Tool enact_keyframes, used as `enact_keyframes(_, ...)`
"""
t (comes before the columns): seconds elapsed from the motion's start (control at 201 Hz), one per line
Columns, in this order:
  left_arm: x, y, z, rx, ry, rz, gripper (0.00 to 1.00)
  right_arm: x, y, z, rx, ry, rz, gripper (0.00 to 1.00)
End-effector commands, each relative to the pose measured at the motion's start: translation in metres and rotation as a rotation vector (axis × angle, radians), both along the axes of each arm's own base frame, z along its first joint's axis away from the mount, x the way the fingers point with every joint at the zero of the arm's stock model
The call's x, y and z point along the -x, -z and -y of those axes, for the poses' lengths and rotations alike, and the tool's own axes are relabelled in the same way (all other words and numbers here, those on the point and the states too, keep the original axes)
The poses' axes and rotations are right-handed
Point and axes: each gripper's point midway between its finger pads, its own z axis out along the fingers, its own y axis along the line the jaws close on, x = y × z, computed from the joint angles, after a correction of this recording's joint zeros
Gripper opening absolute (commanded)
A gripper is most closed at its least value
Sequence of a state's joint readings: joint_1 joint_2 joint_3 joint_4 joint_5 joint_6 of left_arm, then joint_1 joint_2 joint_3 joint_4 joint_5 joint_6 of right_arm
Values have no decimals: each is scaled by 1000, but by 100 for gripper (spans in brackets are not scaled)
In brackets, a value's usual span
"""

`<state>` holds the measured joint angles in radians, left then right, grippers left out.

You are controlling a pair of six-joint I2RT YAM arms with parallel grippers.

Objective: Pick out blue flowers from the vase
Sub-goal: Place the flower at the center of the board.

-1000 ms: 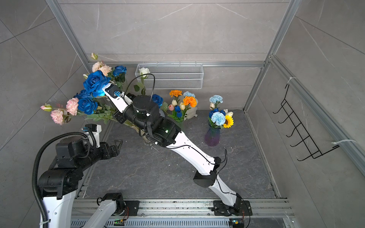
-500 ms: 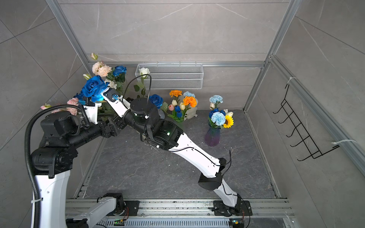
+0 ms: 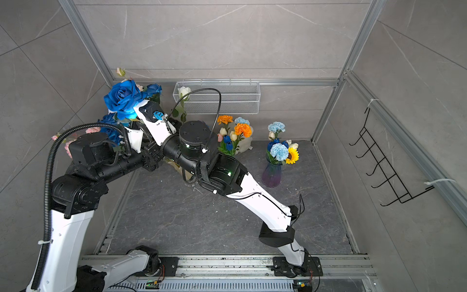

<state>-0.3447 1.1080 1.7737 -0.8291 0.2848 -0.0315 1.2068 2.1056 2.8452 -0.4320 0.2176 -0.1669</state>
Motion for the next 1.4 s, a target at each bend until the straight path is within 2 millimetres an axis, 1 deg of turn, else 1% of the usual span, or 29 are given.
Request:
enact_keyframes(0.0,16,-32,-1,-3,26,140,42,-11,4,11,10,76,-38,0)
enact_keyframes(0.035,17,-31,-1,-2,31,138,42,-13,4,14,9,88,-38,0)
enact_keyframes(0.08,18,-30,0,1,40,133,39,-15,4,16,7,101,-41,0)
enact_keyframes(0.209,26,-29,7,22,92,106,26,-23,10,16,16,129,-55,0)
enact_keyframes(0.259,29,-27,10,30,111,95,16,-25,13,15,20,135,-65,0)
enact_keyframes(0.388,34,-19,12,33,131,67,0,-27,19,12,15,132,-89,0)
enact_keyframes(0.553,38,-12,9,28,123,60,0,-27,22,11,6,132,-103,0)
enact_keyframes(0.722,39,-3,2,-5,90,72,0,-28,20,16,10,148,-90,0)
enact_keyframes(0.801,38,7,1,-29,87,70,0,-27,17,18,12,149,-80,17)
enact_keyframes(0.821,38,9,1,-37,88,69,0,-27,17,19,13,151,-78,23)
enact_keyframes(0.841,37,13,1,-43,87,64,0,-27,16,20,13,152,-75,31)
enact_keyframes(0.861,36,16,1,-49,83,59,0,-27,15,21,13,155,-73,42)
enact_keyframes(0.866,35,16,1,-51,84,58,0,-27,15,21,12,157,-71,47)
enact_keyframes(0.871,35,17,0,-53,82,55,0,-27,15,21,12,157,-71,47)
enact_keyframes(0.891,34,21,0,-62,78,46,0,-27,13,22,11,160,-68,57)
enact_keyframes(0.916,34,26,0,-78,80,38,0,-27,12,24,10,166,-63,66)
enact_keyframes(0.966,32,36,-2,-111,74,17,0,-27,8,28,9,178,-52,78)
enact_keyframes(1.015,30,45,-3,-145,73,2,0,-26,3,33,6,184,-40,87)
enact_keyframes(1.075,28,52,-9,-179,44,-8,0,-25,-3,40,8,198,-27,93)
enact_keyframes(1.165,25,58,-20,-242,-8,1,0,-24,-9,57,21,237,-21,97)
enact_keyframes(1.234,21,61,-29,-301,-49,18,0,-25,-15,77,27,289,-18,100)
enact_keyframes(1.249,21,62,-30,-314,-57,22,0,-23,-20,85,18,300,-14,100)
enact_keyframes(1.254,20,62,-31,-318,-61,24,0,-24,-16,83,30,303,-16,100)
enact_keyframes(1.274,19,63,-33,-333,-71,29,0,-25,-14,88,38,322,-15,100)
enact_keyframes(1.359,12,68,-43,-409,-121,43,0,-22,-22,129,18,410,-7,100)
enact_keyframes(1.394,8,73,-48,-445,-147,31,0,-17,-28,151,-2,439,-5,100)
